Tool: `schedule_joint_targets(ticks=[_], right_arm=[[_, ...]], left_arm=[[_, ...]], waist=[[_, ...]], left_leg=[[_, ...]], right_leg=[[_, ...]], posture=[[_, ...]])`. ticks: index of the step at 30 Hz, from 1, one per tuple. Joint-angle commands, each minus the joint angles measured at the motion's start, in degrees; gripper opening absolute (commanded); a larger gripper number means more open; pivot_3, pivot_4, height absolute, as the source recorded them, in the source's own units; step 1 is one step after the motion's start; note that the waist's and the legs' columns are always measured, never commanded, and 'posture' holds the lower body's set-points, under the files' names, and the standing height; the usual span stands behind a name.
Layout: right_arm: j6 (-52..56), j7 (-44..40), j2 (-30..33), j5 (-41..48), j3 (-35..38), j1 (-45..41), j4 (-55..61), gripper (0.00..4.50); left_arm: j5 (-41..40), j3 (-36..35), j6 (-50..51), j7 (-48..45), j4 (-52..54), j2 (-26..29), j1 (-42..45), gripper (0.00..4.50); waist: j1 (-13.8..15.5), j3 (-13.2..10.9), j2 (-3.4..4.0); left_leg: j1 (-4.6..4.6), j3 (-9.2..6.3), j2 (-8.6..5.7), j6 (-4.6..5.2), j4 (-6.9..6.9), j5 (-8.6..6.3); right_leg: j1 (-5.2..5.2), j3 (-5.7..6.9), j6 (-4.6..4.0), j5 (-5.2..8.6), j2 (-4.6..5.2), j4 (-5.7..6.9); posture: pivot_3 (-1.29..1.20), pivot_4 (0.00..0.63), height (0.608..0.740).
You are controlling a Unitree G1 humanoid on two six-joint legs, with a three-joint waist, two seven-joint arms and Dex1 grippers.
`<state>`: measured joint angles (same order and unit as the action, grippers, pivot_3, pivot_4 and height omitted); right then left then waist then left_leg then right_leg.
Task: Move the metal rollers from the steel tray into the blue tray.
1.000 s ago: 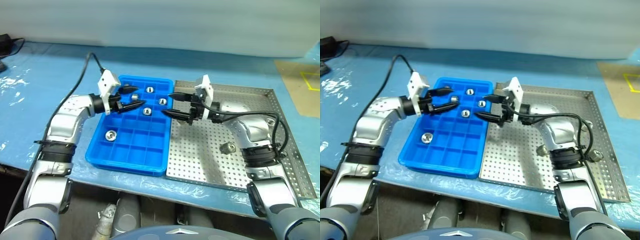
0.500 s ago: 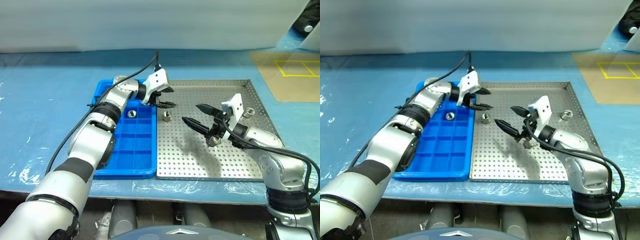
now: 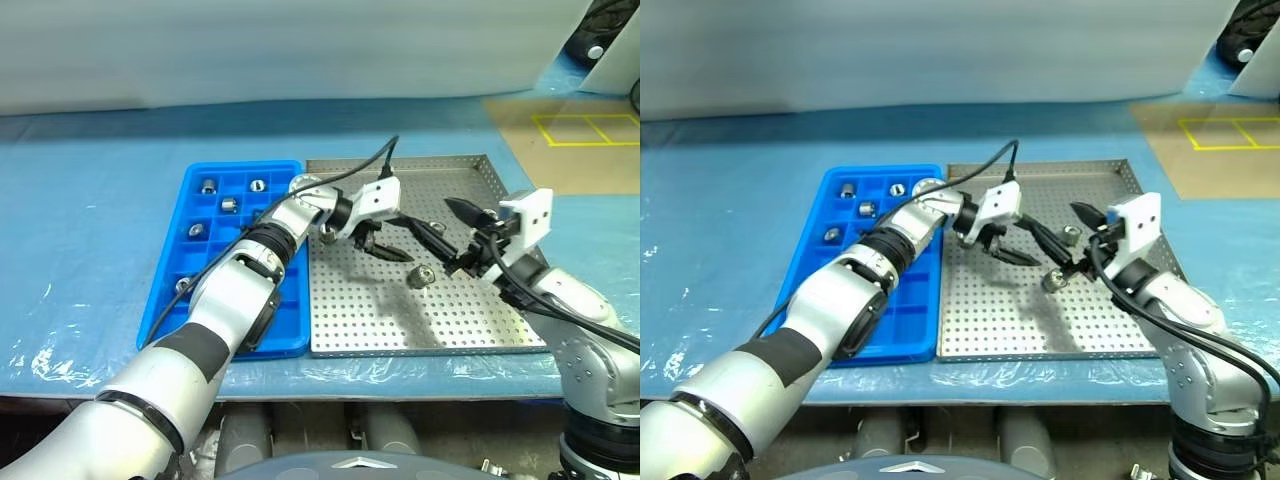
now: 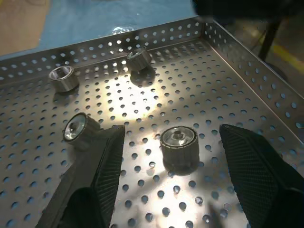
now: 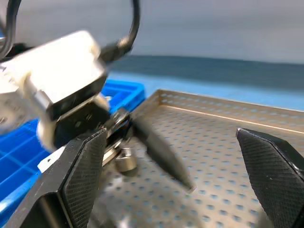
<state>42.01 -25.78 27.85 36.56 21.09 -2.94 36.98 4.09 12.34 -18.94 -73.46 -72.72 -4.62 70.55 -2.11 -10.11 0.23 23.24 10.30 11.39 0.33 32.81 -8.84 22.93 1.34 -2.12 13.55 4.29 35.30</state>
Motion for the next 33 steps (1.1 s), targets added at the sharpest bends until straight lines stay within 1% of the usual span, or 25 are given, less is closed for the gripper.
schedule_joint_targets(ticks=[1,7,9,11,14,17,20,25,26,28,33], right_arm=[[0.5,2.1,1.1,2.6,4.6,3.2,5.2,4.5],[0.6,5.3,1.1,4.6,7.3,7.5,8.4,4.5],[0.5,6.2,1.1,5.4,7.6,8.0,9.0,4.5],[1.9,6.3,1.9,7.4,8.7,10.6,10.2,4.5],[3.6,4.2,3.9,11.7,11.2,16.9,12.5,4.5],[2.9,2.3,4.7,13.4,15.1,24.4,13.3,4.5],[1.7,2.0,4.5,13.5,16.2,28.3,13.5,4.5],[0.7,4.4,3.8,13.0,13.7,28.4,14.7,4.5],[0.6,4.9,3.7,12.9,13.3,28.3,14.9,4.5],[0.3,5.8,3.8,12.7,12.9,28.4,15.2,4.5],[-0.4,7.0,3.9,12.3,13.4,29.3,15.4,4.5]], left_arm=[[2.6,1.1,-2.0,3.5,0.0,-1.8,-0.5,3.33],[2.9,-0.5,-0.4,9.2,-1.0,-4.3,-1.7,3.33],[3.2,-0.4,-0.6,10.6,-1.1,-4.9,-2.2,3.33],[4.0,0.3,-0.5,11.9,-1.4,-5.7,-3.1,3.33],[4.6,0.9,-0.4,11.1,-1.5,-5.9,-3.9,3.33],[5.0,1.2,-0.6,7.8,-1.3,-5.7,-5.0,3.33],[5.1,1.3,-0.6,6.3,-1.1,-5.6,-5.9,3.33],[4.7,0.3,1.6,8.9,-1.6,-6.7,-6.2,3.33],[5.1,0.5,1.9,10.1,-1.7,-7.0,-6.4,3.33],[6.2,1.0,2.5,14.0,-2.2,-7.5,-6.7,3.33],[8.9,2.6,3.3,19.7,-3.0,-7.8,-7.9,3.33]], waist=[[-0.5,0.0,0.03],[-2.6,0.0,0.08],[-3.5,0.0,0.08],[-4.3,0.1,0.09],[-4.8,0.1,0.12],[-5.1,0.1,0.14],[-5.6,0.1,0.14],[-7.4,0.1,0.14],[-7.9,0.1,0.14],[-8.4,0.1,0.14],[-10.1,0.1,0.14]], left_leg=[[0.01,0.0,0.0,0.03,0.0,-0.01],[0.09,0.01,-0.03,0.2,0.01,-0.12],[0.09,0.01,-0.07,0.29,0.06,-0.18],[0.12,0.01,-0.11,0.34,0.06,-0.21],[0.17,-0.04,-0.37,0.41,0.04,-0.25],[0.29,-0.09,-0.46,0.58,0.06,-0.35],[0.31,-0.08,-0.52,0.73,0.09,-0.45],[0.34,-0.08,-0.85,0.77,0.26,-0.66],[0.34,-0.1,-0.92,0.79,0.29,-0.68],[0.34,-0.13,-1.09,0.86,0.32,-0.73],[0.37,-0.21,-1.28,1.11,0.38,-0.87]], right_leg=[[-0.01,0.0,0.0,0.0,-0.01,-0.04],[-0.11,0.01,0.2,-0.11,0.0,-0.47],[-0.17,0.01,0.21,-0.11,0.03,-0.54],[-0.17,0.01,0.22,-0.1,0.05,-0.57],[-0.19,0.05,0.34,-0.03,0.08,-0.62],[-0.18,0.05,0.46,0.05,0.16,-0.7],[-0.2,0.08,0.53,0.09,0.36,-0.76],[-0.32,0.14,0.6,0.11,0.79,-0.77],[-0.36,0.15,0.64,0.14,0.85,-0.77],[-0.41,0.16,1.01,0.35,1.01,-0.79],[-0.55,0.16,1.13,0.41,1.13,-0.84]], posture=[[-0.7,0.15,0.74],[-0.74,0.15,0.74],[-0.74,0.15,0.74],[-0.74,0.15,0.74],[-0.74,0.15,0.74],[-0.74,0.15,0.74],[-0.74,0.15,0.74],[-0.76,0.15,0.74],[-0.76,0.15,0.74],[-0.77,0.15,0.74],[-0.78,0.15,0.74]])
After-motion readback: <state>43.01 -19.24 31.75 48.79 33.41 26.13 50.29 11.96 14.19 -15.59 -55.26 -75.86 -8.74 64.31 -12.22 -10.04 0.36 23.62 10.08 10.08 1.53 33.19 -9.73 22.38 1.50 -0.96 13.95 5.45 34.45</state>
